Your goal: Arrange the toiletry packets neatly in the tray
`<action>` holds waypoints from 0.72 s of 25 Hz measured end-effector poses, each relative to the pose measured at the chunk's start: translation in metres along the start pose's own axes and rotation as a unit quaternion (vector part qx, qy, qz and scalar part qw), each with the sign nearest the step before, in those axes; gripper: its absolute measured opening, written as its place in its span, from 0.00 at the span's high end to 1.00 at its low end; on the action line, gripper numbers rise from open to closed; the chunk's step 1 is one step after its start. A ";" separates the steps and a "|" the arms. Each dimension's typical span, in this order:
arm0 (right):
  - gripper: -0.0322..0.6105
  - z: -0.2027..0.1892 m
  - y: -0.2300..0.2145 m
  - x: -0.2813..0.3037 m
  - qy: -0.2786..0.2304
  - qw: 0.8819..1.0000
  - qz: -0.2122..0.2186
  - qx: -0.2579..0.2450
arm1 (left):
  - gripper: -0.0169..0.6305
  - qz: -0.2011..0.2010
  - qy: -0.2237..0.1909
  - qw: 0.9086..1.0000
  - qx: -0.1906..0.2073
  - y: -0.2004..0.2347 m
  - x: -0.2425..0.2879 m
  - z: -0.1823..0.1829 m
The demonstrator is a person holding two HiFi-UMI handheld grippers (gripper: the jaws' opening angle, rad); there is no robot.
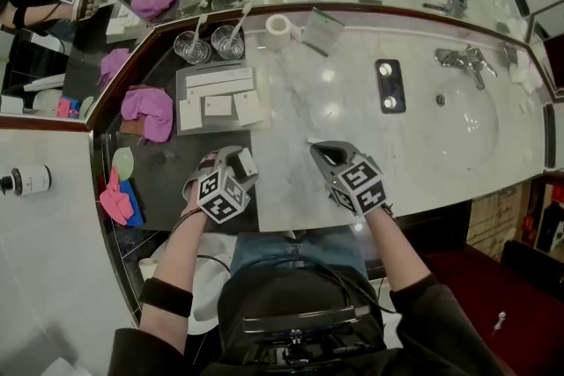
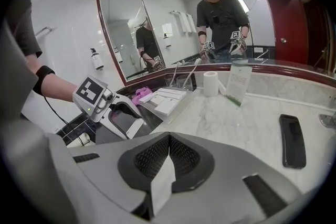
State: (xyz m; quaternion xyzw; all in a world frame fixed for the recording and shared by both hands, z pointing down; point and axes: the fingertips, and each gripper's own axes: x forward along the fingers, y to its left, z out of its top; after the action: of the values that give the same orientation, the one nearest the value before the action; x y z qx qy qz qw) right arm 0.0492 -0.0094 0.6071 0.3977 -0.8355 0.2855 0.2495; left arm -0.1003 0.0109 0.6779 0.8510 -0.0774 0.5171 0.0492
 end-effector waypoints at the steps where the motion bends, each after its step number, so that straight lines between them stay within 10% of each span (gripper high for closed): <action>1: 0.95 0.004 0.002 0.002 0.000 1.000 0.003 -0.004 | 0.50 0.009 -0.009 1.000 -0.023 0.005 -0.004 0.001; 7: 0.95 0.030 0.018 0.016 0.002 0.999 0.022 -0.028 | 0.50 0.070 -0.076 0.978 -0.184 0.041 -0.038 0.005; 12: 0.95 0.057 0.032 0.034 -0.003 0.998 0.040 -0.054 | 0.50 0.129 -0.125 0.926 -0.332 0.085 -0.061 -0.011; 18: 0.95 0.093 0.057 0.054 -0.009 0.995 0.065 -0.076 | 0.50 0.166 -0.132 0.898 -0.385 0.115 -0.070 -0.015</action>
State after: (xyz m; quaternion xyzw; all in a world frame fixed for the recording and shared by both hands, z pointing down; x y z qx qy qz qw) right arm -0.0440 -0.0705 0.5598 0.3247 -0.8811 0.2337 0.2523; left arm -0.1660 -0.0938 0.6227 0.8006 -0.4167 0.3310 0.2754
